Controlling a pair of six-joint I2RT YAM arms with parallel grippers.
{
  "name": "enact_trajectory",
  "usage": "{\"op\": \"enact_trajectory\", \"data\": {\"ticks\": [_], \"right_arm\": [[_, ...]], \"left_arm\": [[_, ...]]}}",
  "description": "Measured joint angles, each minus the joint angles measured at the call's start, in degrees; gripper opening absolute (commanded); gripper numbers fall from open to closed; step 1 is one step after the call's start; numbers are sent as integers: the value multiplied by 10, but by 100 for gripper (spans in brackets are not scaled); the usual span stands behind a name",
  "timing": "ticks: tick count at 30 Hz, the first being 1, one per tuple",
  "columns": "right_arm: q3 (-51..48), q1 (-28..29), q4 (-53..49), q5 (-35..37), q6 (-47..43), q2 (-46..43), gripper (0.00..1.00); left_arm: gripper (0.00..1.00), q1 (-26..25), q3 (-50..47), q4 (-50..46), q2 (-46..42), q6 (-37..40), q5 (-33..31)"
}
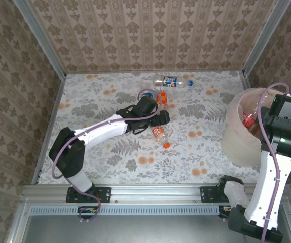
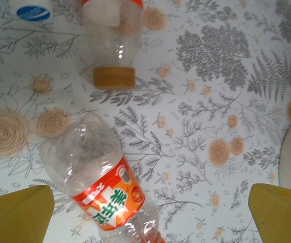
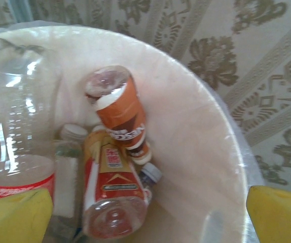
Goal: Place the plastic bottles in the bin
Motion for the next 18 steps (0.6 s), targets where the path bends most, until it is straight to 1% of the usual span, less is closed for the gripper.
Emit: {"op": "enact_trajectory", "data": {"ticks": [5,11,14,18], "right_arm": [[0,4,6,-87,26,-14,100],[0,19,41,-212,61,-40,100],[-5,34,68,-272,80,-44,100],[-33,68,108,-362,99,-50,100]], "left_arm": [[100,0,-1,-13,1,-16,0],[100,5,-11,-25,8,-42,7],[100,8,-11,-28,26,-52,14],[100,7,-11,-33,57,-61,28]]}}
